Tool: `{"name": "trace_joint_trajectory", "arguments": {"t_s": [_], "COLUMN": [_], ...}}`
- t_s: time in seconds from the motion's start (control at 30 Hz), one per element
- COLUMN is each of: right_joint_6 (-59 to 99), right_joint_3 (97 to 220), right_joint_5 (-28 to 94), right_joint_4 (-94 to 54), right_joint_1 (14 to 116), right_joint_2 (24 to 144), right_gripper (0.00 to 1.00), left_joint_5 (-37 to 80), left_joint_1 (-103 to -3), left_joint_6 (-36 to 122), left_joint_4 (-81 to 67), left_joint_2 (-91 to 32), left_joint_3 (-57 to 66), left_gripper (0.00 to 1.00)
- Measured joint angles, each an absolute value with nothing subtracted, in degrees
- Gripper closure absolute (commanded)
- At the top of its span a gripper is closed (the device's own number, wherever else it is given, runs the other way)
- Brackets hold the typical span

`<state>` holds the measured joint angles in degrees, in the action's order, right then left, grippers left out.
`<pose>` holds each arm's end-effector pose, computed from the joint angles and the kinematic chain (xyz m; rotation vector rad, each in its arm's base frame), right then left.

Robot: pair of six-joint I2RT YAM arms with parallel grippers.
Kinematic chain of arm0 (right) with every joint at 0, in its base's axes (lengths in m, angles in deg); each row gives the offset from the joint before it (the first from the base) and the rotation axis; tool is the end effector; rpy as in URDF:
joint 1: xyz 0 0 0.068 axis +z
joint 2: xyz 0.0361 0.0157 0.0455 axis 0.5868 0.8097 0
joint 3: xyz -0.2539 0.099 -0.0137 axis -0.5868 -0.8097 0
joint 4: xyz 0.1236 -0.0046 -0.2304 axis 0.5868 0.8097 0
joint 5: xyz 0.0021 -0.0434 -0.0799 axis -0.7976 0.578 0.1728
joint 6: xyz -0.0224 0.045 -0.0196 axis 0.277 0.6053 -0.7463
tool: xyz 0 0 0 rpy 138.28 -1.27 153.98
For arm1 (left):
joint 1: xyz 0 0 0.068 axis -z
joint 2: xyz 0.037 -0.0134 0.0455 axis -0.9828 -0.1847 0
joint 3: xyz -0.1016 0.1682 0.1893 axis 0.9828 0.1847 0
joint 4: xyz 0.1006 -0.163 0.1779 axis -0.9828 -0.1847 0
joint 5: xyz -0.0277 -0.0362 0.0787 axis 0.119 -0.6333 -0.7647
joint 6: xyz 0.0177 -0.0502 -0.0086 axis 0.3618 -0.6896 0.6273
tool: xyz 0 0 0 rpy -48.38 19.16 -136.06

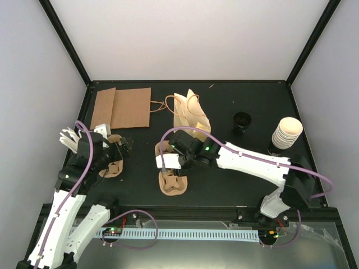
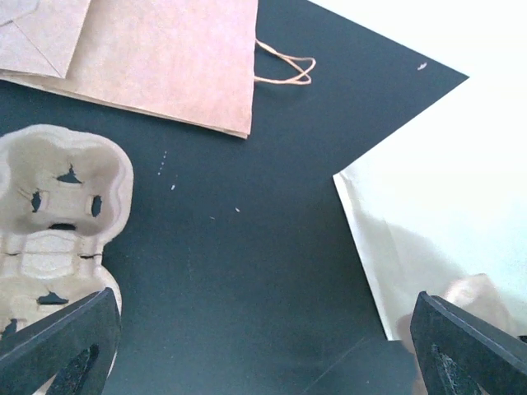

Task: Pack the takeout coffee

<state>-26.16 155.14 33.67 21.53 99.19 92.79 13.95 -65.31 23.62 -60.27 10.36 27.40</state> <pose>0.1433 0.2941 0.2678 -2.0743 1.6059 0.3090 0.1118 -0.0285 0.3181 -0.3168 2.2338 -0.4391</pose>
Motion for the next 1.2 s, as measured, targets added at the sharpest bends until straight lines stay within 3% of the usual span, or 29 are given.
{"name": "trace_joint_trajectory", "arguments": {"t_s": [0.3,0.63,0.87,1.2], "right_joint_6": [-24.5,-20.7,-17.3,-11.2], "right_joint_3": [153.6,144.1,139.5,134.3], "right_joint_5": [31.5,37.6,45.1,53.1], "right_joint_4": [17.2,11.0,10.6,10.0], "right_joint_1": [99.3,99.3,99.3,99.3], "right_joint_2": [77.8,58.7,47.8,34.9], "right_gripper": [0.58,0.60,0.60,0.61], "left_joint_5": [14.5,27.2,29.9,22.3], "left_joint_1": [-65.4,-64.6,-53.3,-41.1], "left_joint_6": [24.8,21.6,17.4,12.1], "left_joint_4": [-60.9,-53.4,-44.2,-37.9], "left_joint_2": [11.7,5.9,-4.7,-20.1], "left_joint_3": [25.6,25.7,22.9,10.4], "left_gripper": [0.01,0.02,0.02,0.05]}}
